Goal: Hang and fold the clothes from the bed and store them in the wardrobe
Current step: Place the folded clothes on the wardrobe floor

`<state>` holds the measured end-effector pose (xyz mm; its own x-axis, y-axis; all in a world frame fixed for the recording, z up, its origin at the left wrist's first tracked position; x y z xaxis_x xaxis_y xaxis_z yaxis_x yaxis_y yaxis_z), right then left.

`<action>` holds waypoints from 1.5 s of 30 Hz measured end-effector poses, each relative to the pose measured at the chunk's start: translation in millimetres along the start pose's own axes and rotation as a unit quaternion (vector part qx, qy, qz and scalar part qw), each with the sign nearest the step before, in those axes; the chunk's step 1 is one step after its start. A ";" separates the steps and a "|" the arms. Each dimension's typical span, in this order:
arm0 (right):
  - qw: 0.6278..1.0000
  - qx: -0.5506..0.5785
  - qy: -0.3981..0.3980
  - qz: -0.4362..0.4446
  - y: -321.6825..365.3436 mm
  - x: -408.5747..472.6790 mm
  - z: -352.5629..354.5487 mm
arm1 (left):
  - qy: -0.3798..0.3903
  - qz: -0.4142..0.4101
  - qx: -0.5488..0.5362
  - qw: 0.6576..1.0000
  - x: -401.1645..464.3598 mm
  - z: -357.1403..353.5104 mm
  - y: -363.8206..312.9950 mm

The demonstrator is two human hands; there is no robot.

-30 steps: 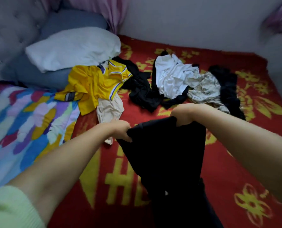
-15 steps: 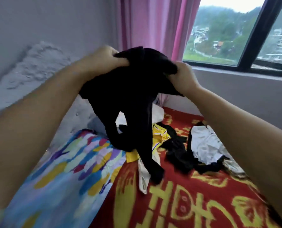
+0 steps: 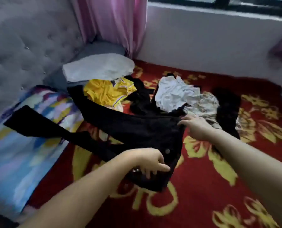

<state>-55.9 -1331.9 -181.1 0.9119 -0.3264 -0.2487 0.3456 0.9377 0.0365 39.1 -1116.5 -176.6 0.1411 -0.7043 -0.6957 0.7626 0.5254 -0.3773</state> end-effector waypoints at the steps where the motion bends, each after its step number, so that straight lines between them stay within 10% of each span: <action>1: 0.999 0.016 0.038 -0.028 -17.9 -15.5 -35.9 | 0.051 0.024 -0.074 0.996 27.7 -35.6 3.1; 10: 0.925 0.288 0.106 -0.226 -43.7 -42.2 -267.6 | -0.044 0.141 -0.151 0.977 169.2 -207.1 45.0; 17: 0.747 0.507 -0.048 -0.427 -38.5 28.0 -332.6 | -0.090 0.197 0.019 0.976 240.8 -286.5 -0.1; 28: 0.803 0.536 0.034 -0.258 -38.3 -41.1 -315.4 | 0.094 0.118 -0.018 0.988 184.3 -268.7 -51.6; 34: 0.853 0.292 0.102 -0.421 -155.7 -184.6 -309.0 | 0.230 -0.050 -0.233 0.944 169.7 -293.4 -181.9; 39: 0.808 0.142 0.144 -0.554 -146.3 -224.5 -312.4 | 0.134 -0.132 -0.176 0.966 171.5 -269.1 -140.0; 45: 0.933 0.228 0.050 -0.274 20.2 -95.4 -318.0 | -0.136 0.111 0.028 0.984 174.6 -207.8 119.8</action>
<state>-206.3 -1243.9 -464.4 0.5534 -0.7079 -0.4390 0.8329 0.4772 0.2804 23.9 -1077.4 -470.3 0.4650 -0.6813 -0.5654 0.7271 0.6582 -0.1952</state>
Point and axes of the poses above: each hand's wrist, its own x-axis towards the middle knuckle, its own z-axis out of the back of the hand, y = z × x, the point moved 2 cm from there along x, towards the middle knuckle, and after that the axes turned 9 degrees about z, right-handed, at the moved point
